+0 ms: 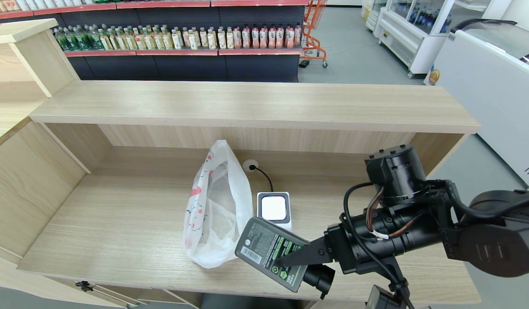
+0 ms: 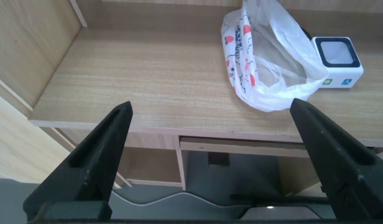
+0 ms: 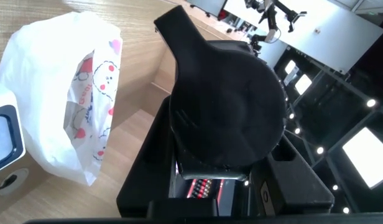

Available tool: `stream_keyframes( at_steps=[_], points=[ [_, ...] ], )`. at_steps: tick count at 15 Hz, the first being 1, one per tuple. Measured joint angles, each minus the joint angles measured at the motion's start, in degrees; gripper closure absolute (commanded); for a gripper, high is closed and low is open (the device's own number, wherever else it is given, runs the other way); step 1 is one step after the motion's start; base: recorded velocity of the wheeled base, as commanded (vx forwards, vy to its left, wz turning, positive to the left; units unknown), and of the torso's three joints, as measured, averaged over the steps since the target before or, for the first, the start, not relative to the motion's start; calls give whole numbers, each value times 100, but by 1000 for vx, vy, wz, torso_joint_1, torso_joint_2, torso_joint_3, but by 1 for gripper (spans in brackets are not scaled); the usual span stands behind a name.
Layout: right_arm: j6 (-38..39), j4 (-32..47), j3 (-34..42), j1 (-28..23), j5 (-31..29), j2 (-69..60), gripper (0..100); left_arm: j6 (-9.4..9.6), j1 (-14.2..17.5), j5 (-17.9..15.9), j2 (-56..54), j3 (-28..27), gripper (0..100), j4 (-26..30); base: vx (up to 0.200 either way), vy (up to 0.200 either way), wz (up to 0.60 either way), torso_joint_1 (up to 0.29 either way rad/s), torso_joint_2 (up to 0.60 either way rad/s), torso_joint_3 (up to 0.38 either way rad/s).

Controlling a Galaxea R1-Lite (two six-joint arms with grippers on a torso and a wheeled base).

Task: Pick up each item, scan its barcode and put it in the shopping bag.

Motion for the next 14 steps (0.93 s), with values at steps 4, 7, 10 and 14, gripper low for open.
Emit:
stream_keyframes(
  at_steps=[4,7,10,14],
  points=[
    [0,-11,-34,107,-1,48,100,0,2,0,0,0,0,0,0,0,0,0,0,0],
    [183,-22,-364,127,-34,48,100,0,2,0,0,0,0,2,0,0,0,0,0,0],
    [3278,63,-745,-124,-538,-140,100,0,0,0,0,0,0,0,0,0,0,0,0,0],
    [8625,929,-920,-706,-967,-1200,100,0,0,0,0,0,0,0,0,0,0,0,0,0]
  ],
)
